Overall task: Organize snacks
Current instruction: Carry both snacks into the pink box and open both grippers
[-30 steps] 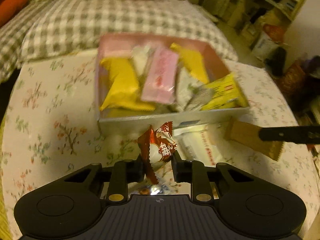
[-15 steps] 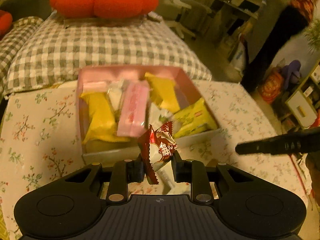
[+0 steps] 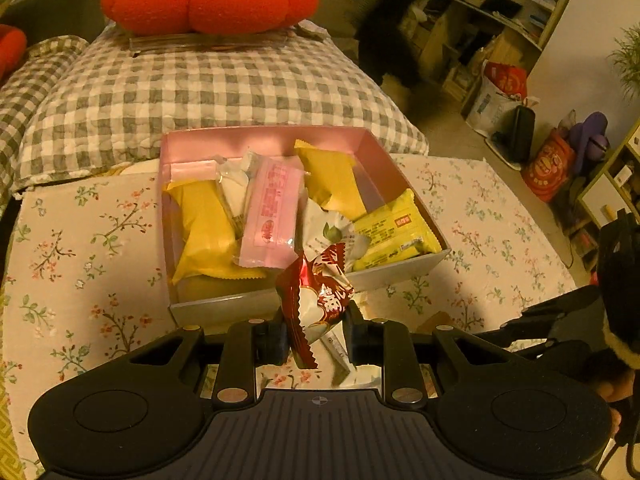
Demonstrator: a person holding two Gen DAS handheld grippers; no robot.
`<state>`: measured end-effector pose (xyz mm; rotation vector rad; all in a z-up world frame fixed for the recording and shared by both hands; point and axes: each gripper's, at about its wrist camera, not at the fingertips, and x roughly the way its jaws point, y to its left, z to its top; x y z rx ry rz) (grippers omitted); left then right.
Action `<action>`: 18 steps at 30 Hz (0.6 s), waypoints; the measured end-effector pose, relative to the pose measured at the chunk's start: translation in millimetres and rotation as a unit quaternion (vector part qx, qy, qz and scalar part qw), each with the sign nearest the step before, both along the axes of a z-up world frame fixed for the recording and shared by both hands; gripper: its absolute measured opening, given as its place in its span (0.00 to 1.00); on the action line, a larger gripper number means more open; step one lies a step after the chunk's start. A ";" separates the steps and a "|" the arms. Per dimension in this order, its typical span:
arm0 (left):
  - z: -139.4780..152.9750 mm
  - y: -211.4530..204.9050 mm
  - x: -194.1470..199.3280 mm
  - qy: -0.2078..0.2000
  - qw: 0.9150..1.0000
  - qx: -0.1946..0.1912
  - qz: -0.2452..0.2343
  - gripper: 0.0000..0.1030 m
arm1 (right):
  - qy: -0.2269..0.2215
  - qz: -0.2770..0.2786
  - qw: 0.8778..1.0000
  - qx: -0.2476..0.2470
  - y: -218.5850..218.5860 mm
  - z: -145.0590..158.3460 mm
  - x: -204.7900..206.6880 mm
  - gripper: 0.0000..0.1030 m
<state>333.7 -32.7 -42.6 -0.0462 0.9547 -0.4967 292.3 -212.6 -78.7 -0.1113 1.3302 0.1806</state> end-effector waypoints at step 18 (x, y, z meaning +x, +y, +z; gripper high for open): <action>3.3 1.3 19.3 -0.017 0.999 -0.021 0.026 0.22 | -0.096 -0.064 0.982 0.149 -9.2 74.3 19.9 0.25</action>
